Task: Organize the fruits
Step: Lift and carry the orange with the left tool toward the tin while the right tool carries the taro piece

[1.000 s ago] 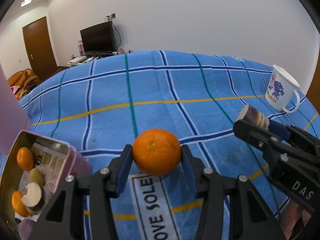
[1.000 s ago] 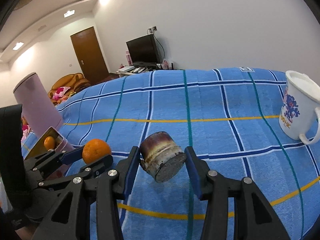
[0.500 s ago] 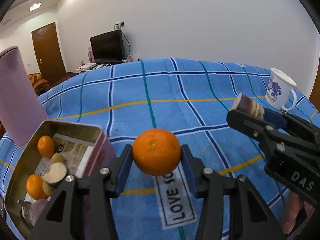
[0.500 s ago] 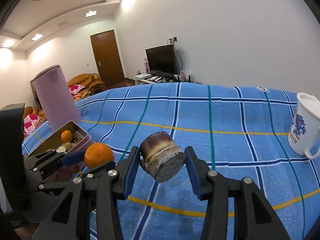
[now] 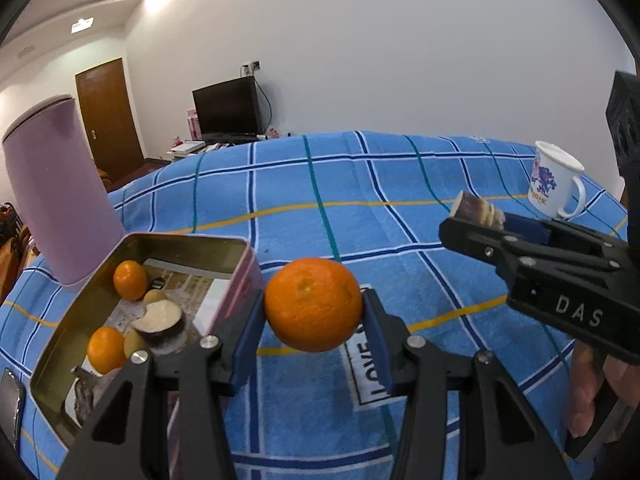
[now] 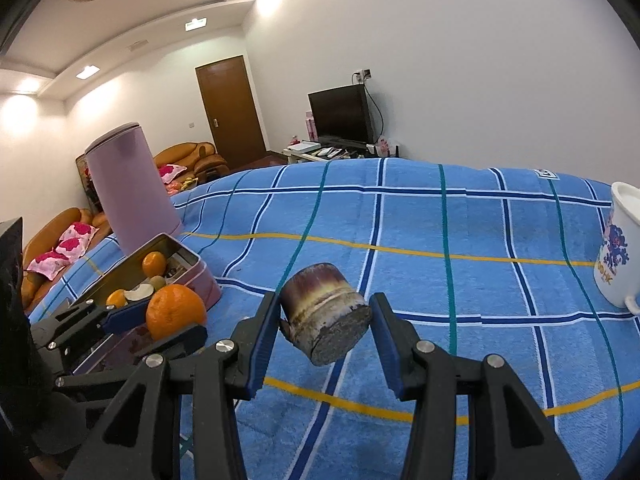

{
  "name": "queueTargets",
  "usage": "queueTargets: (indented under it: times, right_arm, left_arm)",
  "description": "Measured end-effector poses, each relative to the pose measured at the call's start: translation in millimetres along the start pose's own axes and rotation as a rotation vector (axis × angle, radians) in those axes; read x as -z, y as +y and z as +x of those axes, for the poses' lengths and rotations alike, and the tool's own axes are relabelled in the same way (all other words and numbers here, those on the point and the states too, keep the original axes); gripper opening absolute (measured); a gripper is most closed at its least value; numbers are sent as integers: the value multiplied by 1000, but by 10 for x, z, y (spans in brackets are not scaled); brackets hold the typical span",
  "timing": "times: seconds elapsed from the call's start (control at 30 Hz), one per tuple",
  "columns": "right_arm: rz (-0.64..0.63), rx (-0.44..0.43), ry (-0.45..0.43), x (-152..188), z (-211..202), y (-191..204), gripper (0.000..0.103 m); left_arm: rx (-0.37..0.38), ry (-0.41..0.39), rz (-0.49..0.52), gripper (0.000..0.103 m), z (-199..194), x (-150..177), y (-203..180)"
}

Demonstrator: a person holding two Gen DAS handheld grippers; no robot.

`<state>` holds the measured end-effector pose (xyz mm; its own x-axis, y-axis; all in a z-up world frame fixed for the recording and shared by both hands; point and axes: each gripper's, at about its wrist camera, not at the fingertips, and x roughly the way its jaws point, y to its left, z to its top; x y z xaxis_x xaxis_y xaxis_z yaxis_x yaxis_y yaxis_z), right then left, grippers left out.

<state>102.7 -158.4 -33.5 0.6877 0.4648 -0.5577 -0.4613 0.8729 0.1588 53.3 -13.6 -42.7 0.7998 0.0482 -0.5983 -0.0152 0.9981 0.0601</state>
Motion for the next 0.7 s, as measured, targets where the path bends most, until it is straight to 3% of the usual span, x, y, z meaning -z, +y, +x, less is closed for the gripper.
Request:
queueTargets:
  times: [0.7]
  right_arm:
    - [-75,-60,-20,34,-36,245,48]
  left_arm:
    - [-38,-73,-24,50,-296,137,256]
